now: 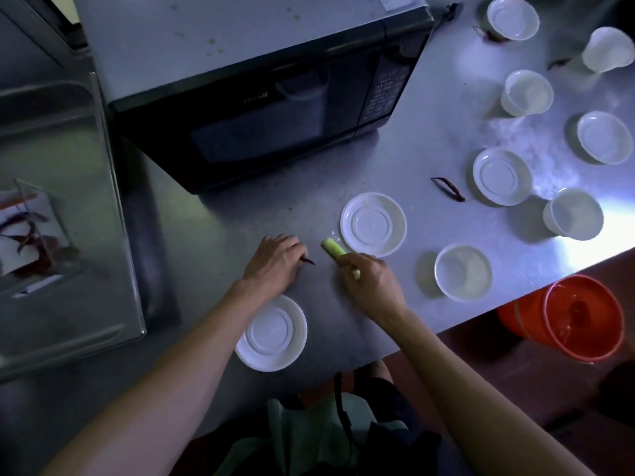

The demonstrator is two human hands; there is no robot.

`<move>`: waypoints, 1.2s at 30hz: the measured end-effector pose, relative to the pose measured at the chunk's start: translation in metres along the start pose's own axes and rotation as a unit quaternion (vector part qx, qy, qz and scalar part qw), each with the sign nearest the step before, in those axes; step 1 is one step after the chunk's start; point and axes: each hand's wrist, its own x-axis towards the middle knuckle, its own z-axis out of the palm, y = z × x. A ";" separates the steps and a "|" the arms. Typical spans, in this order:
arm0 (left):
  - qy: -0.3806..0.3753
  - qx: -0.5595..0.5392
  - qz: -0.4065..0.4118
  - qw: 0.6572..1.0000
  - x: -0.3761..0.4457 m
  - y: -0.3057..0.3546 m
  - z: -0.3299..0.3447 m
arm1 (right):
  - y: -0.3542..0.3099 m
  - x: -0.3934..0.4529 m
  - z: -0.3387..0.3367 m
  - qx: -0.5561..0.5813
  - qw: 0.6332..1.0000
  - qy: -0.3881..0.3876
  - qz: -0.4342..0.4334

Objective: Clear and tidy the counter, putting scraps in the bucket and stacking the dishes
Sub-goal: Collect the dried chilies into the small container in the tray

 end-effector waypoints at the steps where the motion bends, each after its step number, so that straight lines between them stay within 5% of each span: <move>1: 0.007 -0.008 -0.008 1.000 0.002 0.002 -0.003 | 0.005 0.004 -0.004 0.004 1.000 -0.008 -0.003; 13: 0.062 -0.037 -0.029 0.997 0.082 0.093 -0.021 | 0.093 0.070 -0.093 0.057 0.998 0.034 0.018; 25: 0.011 -0.017 -0.004 1.000 0.171 0.161 -0.008 | 0.159 0.115 -0.163 0.001 0.994 0.096 0.043; 36: -0.012 -0.005 -0.061 0.998 0.191 0.181 -0.002 | 0.185 0.144 -0.158 -0.088 0.995 0.035 0.027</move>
